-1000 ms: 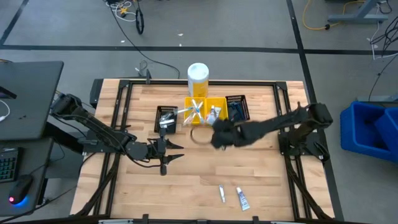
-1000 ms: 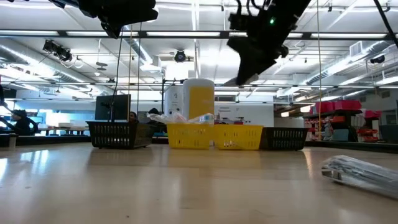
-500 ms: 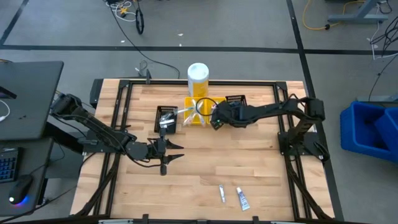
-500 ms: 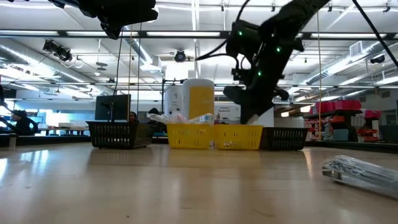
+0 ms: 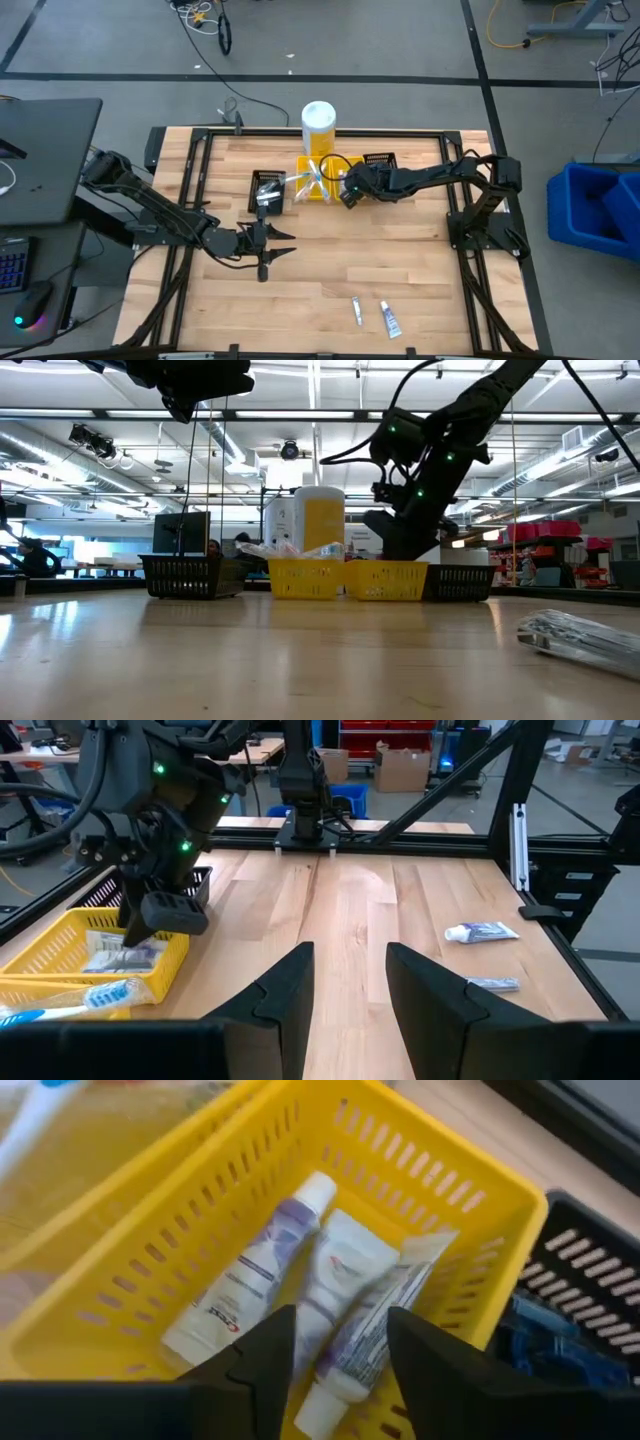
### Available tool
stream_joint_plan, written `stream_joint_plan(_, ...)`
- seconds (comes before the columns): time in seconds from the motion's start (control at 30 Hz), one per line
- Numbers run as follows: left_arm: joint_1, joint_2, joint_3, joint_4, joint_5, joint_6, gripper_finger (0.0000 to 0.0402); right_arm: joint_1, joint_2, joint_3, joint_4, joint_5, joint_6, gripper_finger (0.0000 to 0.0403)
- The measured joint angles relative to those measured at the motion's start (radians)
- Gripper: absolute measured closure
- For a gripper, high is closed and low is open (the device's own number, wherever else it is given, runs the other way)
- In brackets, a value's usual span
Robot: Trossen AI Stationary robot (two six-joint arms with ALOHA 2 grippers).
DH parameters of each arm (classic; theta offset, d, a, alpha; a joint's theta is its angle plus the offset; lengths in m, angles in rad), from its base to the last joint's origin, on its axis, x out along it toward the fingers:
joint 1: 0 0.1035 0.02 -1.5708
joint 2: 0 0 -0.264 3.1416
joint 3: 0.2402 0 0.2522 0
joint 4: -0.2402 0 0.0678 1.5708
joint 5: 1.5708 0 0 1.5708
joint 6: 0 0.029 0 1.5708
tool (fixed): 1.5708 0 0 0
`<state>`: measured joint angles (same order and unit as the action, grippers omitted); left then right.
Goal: Pick & Place Travel size toiletries
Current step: Put the silver nail cutter into the left black bin
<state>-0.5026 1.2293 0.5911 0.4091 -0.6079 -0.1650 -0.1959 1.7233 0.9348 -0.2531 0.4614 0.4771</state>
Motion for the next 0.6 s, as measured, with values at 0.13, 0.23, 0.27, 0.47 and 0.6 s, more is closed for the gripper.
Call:
stream_joint_plan(0.13, 0.000, 0.000, 0.000, 0.000, 0.000, 0.000, 0.0268, 0.001, 0.000, 0.000, 0.030, -0.001, -0.033, 0.0206)
stream_joint_plan(0.23, 0.000, 0.000, 0.000, 0.000, 0.000, 0.000, 0.0268, 0.013, -0.006, 0.001, 0.042, -0.029, -0.053, 0.0193)
stream_joint_plan(0.27, 0.000, 0.000, 0.000, 0.000, 0.000, 0.000, 0.0268, 0.021, -0.009, 0.004, 0.039, -0.047, -0.064, 0.0189)
stream_joint_plan(0.47, 0.000, 0.000, 0.000, -0.005, 0.000, 0.000, 0.0268, 0.114, -0.077, 0.018, -0.015, -0.123, -0.094, 0.0181)
stream_joint_plan(0.6, 0.000, 0.000, 0.000, -0.012, 0.000, 0.000, 0.0268, 0.204, -0.166, 0.018, -0.059, -0.122, -0.076, 0.0189)
